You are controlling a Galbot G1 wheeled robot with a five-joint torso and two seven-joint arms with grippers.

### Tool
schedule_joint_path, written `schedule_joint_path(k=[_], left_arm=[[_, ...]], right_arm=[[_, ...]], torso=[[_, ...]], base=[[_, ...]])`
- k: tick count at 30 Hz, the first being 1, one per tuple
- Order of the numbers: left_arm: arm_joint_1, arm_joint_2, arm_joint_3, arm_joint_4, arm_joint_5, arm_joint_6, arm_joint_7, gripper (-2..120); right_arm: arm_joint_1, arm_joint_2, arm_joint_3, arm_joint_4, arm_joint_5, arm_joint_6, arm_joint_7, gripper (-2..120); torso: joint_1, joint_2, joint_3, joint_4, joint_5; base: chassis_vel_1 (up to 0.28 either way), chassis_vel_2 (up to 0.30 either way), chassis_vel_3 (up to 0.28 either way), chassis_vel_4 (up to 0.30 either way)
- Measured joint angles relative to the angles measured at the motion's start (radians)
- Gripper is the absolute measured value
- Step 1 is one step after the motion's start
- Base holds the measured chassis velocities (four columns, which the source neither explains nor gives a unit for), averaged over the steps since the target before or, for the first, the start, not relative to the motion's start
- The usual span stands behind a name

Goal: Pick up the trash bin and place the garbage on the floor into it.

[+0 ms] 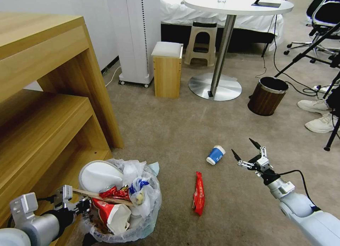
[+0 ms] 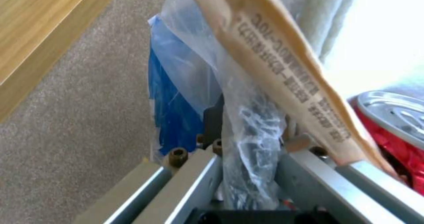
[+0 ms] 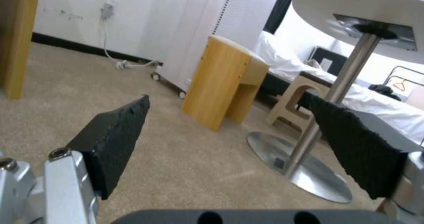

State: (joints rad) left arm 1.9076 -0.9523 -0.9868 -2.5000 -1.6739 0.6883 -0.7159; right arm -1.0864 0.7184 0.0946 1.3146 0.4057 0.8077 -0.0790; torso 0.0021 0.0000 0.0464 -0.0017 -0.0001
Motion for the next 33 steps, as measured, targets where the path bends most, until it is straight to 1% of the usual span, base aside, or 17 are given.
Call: schedule_joint_path(k=[12,15,19,20,22,23,26,27,29,31,32,33], left_arm=[[-0.001,0.006,-0.003,0.0,-0.003,-0.002,0.0,0],[-0.001,0.013,-0.007,0.0,-0.01,-0.004,0.0,0],[-0.002,0.019,-0.01,0.0,-0.014,-0.005,-0.001,0],[-0.002,0.021,-0.013,0.0,-0.016,-0.005,-0.003,0],[-0.001,0.022,-0.016,0.0,-0.018,-0.006,-0.004,0],[-0.001,0.022,-0.016,0.0,-0.018,-0.006,-0.004,0],[-0.003,0.02,-0.015,0.0,-0.019,-0.006,-0.004,0],[-0.003,0.02,-0.015,0.0,-0.019,-0.006,-0.004,0],[-0.005,0.019,-0.015,0.0,-0.02,-0.007,-0.004,0],[-0.006,0.019,-0.016,0.0,-0.021,-0.007,-0.004,0],[-0.006,0.019,-0.016,0.0,-0.021,-0.007,-0.004,0],[-0.008,0.02,-0.016,0.0,-0.023,-0.009,-0.005,0]], right_arm=[[0.016,0.001,-0.019,0.001,-0.01,0.0,0.001,93],[0.022,0.003,-0.041,0.001,-0.006,0.0,0.002,98],[0.033,0.002,-0.067,0.001,0.011,0.0,0.001,100],[0.041,-0.003,-0.09,-0.001,0.022,0.0,-0.009,100],[0.059,-0.019,-0.139,-0.016,0.069,0.001,-0.079,100],[0.059,-0.019,-0.139,-0.016,0.069,0.001,-0.079,100],[0.096,-0.033,-0.234,-0.04,0.149,0.001,-0.191,100],[0.096,-0.033,-0.234,-0.04,0.149,0.001,-0.191,100],[0.118,-0.035,-0.285,-0.055,0.19,0.002,-0.266,100],[0.131,-0.035,-0.328,-0.062,0.225,0.002,-0.309,100],[0.131,-0.035,-0.328,-0.062,0.225,0.002,-0.309,100],[0.14,-0.033,-0.352,-0.066,0.246,0.002,-0.318,100]], torso=[[0.0,0.0,0.0,0.0,-0.0001],[0.0,0.0,0.0,-0.0001,-0.0002],[0.0,0.0,0.0,0.0,0.0002],[0.0,0.0,0.0,0.0001,0.0003],[0.0,0.0,0.0,0.0,-0.0003],[0.0,0.0,0.0,0.0,-0.0003],[0.0,0.0,0.0,-0.0001,0.0001],[0.0,0.0,0.0,-0.0001,0.0001],[0.0,0.0,0.0,0.0001,-0.0002],[0.0,0.0,0.0,0.0,0.0001],[0.0,0.0,0.0,0.0,0.0001],[0.0,0.0,0.0,-0.0002,0.0]], base=[[-0.028,0.023,0.023,-0.03],[0.0,0.0,0.0,0.0],[0.0,0.0,0.0,0.0],[0.0,0.0,0.0,0.0],[0.0,0.0,0.0,0.0],[0.0,0.0,0.0,0.0],[0.0,0.0,0.0,0.0],[0.0,0.0,0.0,0.0],[0.0,0.0,0.0,0.0],[0.0,0.0,0.0,0.0],[0.0,0.0,0.0,0.0],[0.0,0.0,0.0,0.0]])
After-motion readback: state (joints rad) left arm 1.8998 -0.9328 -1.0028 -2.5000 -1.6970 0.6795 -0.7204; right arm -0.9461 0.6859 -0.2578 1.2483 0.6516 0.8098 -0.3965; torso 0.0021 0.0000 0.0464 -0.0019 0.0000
